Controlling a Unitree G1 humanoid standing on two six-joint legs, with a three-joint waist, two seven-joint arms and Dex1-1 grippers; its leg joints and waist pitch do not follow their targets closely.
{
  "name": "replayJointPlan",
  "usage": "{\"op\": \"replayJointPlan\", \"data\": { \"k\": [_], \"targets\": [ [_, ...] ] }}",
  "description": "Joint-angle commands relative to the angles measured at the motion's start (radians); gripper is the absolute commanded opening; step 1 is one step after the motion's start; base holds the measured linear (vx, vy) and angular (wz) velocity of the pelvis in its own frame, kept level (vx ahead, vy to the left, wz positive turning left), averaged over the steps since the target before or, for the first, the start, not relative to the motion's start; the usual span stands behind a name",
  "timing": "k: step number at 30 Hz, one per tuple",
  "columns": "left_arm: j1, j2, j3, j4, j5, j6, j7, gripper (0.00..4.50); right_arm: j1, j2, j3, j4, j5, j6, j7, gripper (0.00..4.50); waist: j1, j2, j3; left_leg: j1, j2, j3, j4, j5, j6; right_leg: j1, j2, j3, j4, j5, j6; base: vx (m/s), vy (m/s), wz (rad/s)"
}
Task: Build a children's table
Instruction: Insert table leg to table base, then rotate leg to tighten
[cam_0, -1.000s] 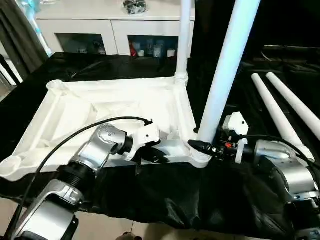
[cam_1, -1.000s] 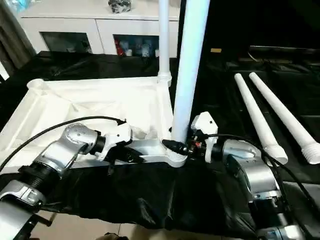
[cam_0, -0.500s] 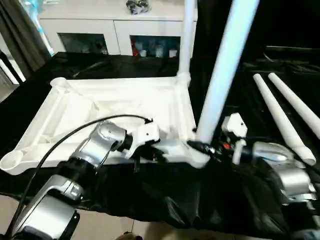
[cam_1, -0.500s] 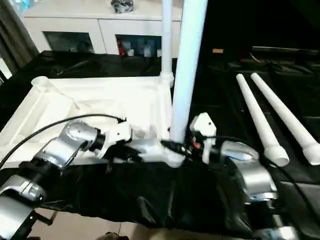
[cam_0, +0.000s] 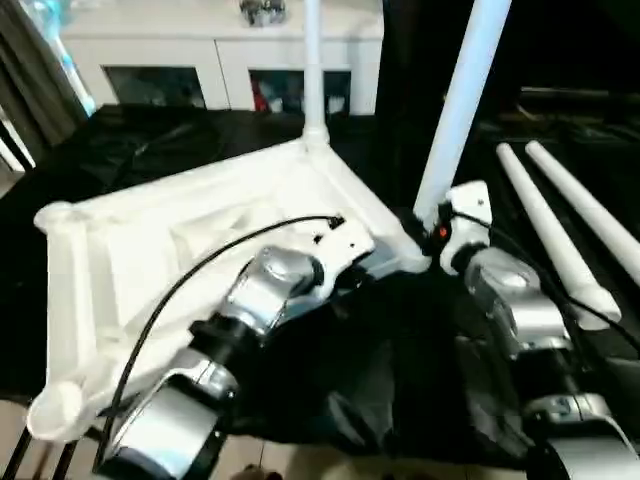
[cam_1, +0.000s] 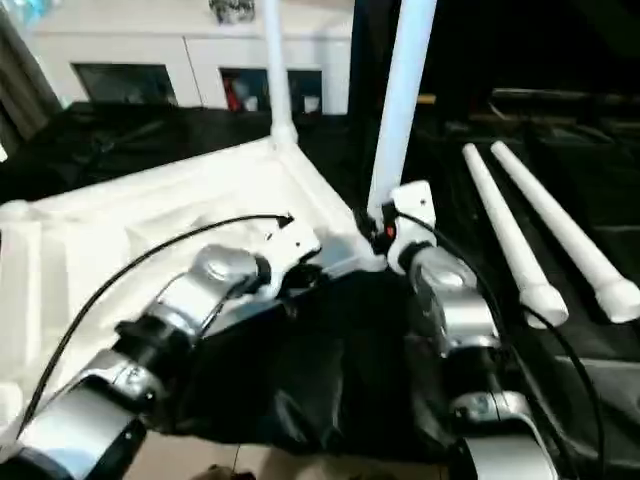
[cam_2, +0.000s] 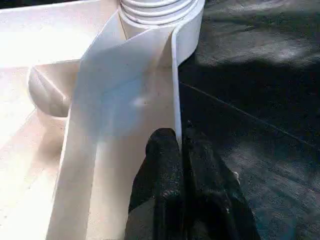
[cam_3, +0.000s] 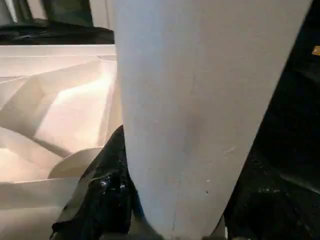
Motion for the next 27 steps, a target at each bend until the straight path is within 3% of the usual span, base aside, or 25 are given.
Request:
{"op": "replayJointPlan", "data": {
  "k": [1, 8, 10, 15, 21, 23, 27],
  "targets": [
    [-0.056, -0.034, -0.011, -0.047, 0.0, -0.035, 0.018, 0.0, 0.028, 0.052, 0.059, 0.069, -0.004, 0.045, 0.023, 1.89, 0.003, -0.012, -0.068, 0.016, 0.049, -0.029, -0.074, -0.211, 0.058, 0.045, -0.057, 0.037, -0.078, -0.197, -0.244, 0.0, 0.0, 0.0],
    [-0.053, -0.027, -0.02, -0.047, 0.01, -0.046, 0.005, 0.0, -0.021, 0.071, 0.027, 0.129, -0.004, 0.006, -0.001, 1.89, -0.007, -0.012, -0.063, 0.02, 0.051, -0.032, -0.082, -0.295, 0.028, 0.041, -0.059, 0.035, -0.09, -0.309, -0.22, 0.0, 0.0, 0.0],
    [-0.052, -0.024, -0.023, -0.047, 0.009, -0.052, -0.003, 0.0, -0.031, 0.075, 0.008, 0.133, 0.014, -0.003, 0.012, 2.45, -0.008, -0.012, -0.063, 0.021, 0.05, -0.032, -0.082, -0.303, 0.024, 0.04, -0.06, 0.036, -0.092, -0.318, -0.216, 0.0, 0.0, 0.0],
    [-0.045, -0.013, -0.023, -0.055, 0.005, -0.061, -0.016, 0.0, -0.029, 0.068, 0.001, 0.108, 0.031, -0.007, 0.05, 2.76, -0.002, -0.012, -0.069, 0.019, 0.052, -0.03, -0.078, -0.248, 0.043, 0.042, -0.059, 0.038, -0.082, -0.225, -0.239, 0.0, 0.0, 0.0],
    [-0.032, 0.027, -0.022, -0.057, 0.006, -0.102, -0.067, 0.0, -0.005, 0.028, 0.014, 0.046, 0.044, -0.021, 0.158, 3.11, 0.004, -0.012, -0.075, 0.015, 0.051, -0.027, -0.069, -0.163, 0.093, 0.05, -0.059, 0.037, -0.068, -0.095, -0.272, 0.0, 0.0, 0.0],
    [-0.026, 0.042, -0.025, -0.062, 0.002, -0.122, -0.097, 0.0, 0.003, 0.006, 0.026, 0.027, 0.034, -0.012, 0.192, 3.46, 0.005, -0.011, -0.073, 0.016, 0.053, -0.027, -0.069, -0.164, 0.1, 0.048, -0.059, 0.036, -0.068, -0.101, -0.278, 0.0, 0.0, 0.0],
    [-0.012, 0.072, -0.029, -0.067, -0.009, -0.152, -0.161, 0.0, 0.025, -0.048, 0.06, -0.021, 0.035, 0.017, 0.288, 3.5, 0.006, -0.011, -0.071, 0.018, 0.054, -0.027, -0.07, -0.179, 0.091, 0.049, -0.059, 0.036, -0.07, -0.13, -0.275, 0.0, 0.0, 0.0]
  ]
}}
